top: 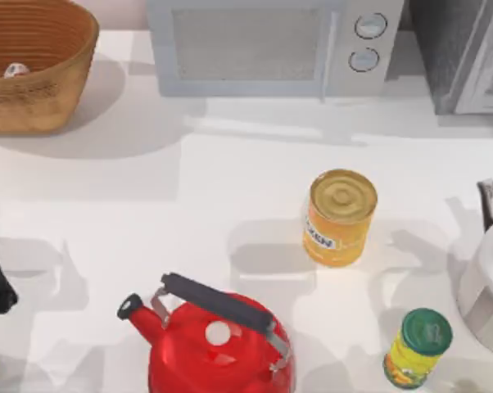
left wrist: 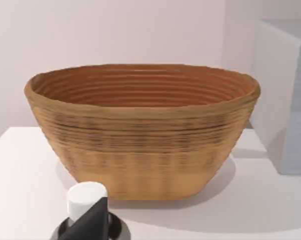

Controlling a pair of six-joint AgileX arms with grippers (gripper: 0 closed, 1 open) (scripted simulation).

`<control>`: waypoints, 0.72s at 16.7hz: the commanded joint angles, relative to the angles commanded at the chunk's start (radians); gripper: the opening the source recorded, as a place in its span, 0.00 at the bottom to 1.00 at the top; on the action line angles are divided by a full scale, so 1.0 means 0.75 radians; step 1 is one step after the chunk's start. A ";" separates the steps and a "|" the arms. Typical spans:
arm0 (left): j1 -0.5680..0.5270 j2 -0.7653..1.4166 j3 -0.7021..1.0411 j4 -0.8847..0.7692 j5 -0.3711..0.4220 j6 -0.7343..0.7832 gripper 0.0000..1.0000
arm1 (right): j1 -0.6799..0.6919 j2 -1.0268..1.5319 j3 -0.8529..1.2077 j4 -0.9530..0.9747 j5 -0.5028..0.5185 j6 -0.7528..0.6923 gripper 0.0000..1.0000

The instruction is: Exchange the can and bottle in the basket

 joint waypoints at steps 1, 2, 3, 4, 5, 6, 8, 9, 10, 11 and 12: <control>0.000 0.000 0.000 0.000 0.000 0.000 1.00 | 0.000 0.000 0.000 0.000 0.000 0.000 1.00; 0.000 0.000 0.000 0.000 0.000 0.000 1.00 | 0.000 0.000 0.000 0.000 0.000 0.000 1.00; 0.002 0.012 0.011 -0.005 -0.001 0.000 1.00 | 0.000 0.000 0.000 0.000 0.000 0.000 1.00; 0.006 0.038 0.034 -0.017 -0.004 0.001 1.00 | 0.000 0.000 0.000 0.000 0.000 0.000 1.00; 0.011 0.076 0.068 -0.034 -0.007 0.001 1.00 | 0.000 0.000 0.000 0.000 0.000 0.000 1.00; 0.017 0.127 0.114 -0.056 -0.009 0.003 1.00 | 0.000 0.000 0.000 0.000 0.000 0.000 1.00; 0.030 0.270 0.244 -0.120 -0.012 0.007 1.00 | 0.000 0.000 0.000 0.000 0.000 0.000 1.00; 0.036 0.355 0.324 -0.158 -0.012 0.010 1.00 | 0.000 0.000 0.000 0.000 0.000 0.000 1.00; 0.041 0.450 0.412 -0.200 -0.011 0.013 1.00 | 0.000 0.000 0.000 0.000 0.000 0.000 1.00; 0.046 0.553 0.508 -0.247 -0.009 0.017 1.00 | 0.000 0.000 0.000 0.000 0.000 0.000 1.00; 0.051 0.666 0.614 -0.298 -0.006 0.022 1.00 | 0.000 0.000 0.000 0.000 0.000 0.000 1.00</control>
